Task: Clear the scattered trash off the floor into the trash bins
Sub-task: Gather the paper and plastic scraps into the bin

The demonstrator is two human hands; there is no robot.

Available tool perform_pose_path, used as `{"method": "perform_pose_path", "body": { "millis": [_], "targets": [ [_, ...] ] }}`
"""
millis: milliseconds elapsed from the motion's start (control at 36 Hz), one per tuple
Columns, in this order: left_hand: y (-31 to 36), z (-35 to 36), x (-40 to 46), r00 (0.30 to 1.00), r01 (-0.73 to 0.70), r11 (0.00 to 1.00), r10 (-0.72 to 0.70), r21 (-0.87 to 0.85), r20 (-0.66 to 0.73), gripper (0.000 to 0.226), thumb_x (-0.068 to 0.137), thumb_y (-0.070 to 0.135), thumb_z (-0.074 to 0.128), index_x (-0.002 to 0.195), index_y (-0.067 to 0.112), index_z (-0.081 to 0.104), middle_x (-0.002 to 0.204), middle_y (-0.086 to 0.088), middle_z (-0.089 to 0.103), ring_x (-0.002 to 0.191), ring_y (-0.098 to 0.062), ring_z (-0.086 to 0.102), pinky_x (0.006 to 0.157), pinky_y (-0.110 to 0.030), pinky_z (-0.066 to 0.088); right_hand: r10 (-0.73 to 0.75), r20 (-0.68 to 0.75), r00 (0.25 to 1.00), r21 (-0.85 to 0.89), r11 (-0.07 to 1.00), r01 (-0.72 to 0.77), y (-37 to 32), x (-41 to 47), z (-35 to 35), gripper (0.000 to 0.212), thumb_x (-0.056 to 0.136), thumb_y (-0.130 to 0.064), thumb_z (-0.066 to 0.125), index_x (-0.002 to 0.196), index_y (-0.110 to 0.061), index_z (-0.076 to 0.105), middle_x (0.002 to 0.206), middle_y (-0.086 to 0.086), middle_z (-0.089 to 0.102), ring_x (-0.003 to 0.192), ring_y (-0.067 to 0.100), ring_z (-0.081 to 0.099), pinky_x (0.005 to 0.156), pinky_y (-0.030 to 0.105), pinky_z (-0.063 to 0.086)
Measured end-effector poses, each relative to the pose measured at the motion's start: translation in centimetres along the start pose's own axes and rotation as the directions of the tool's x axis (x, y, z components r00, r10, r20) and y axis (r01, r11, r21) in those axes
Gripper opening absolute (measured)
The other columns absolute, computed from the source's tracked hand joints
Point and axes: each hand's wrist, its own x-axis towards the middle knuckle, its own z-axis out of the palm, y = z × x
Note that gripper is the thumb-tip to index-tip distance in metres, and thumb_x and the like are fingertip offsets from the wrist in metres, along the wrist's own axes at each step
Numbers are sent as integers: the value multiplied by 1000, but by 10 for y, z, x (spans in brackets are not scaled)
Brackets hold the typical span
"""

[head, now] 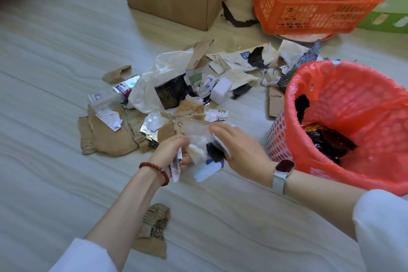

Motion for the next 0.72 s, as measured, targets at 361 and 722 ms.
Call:
{"method": "perform_pose_path", "body": {
  "millis": [361, 722],
  "targets": [
    [15, 21, -12, 983, -158, 987, 158, -10, 90, 18, 94, 28, 49, 101, 23, 64, 68, 5, 65, 45, -9, 44, 38, -16, 36, 235, 162, 959, 794, 546, -268, -14, 15, -3, 45, 96, -16, 47, 137, -27, 31, 131, -11, 45, 122, 4, 42, 102, 17, 32],
    [44, 44, -20, 673, -606, 677, 716, 417, -185, 30, 95, 29, 47, 69, 31, 62, 63, 16, 61, 67, 0, 54, 67, -21, 45, 551, -117, 826, 848, 489, -206, -20, 43, -56, 21, 89, -1, 46, 102, -18, 49, 83, -9, 51, 71, 4, 50, 49, 5, 42]
  ]
}}
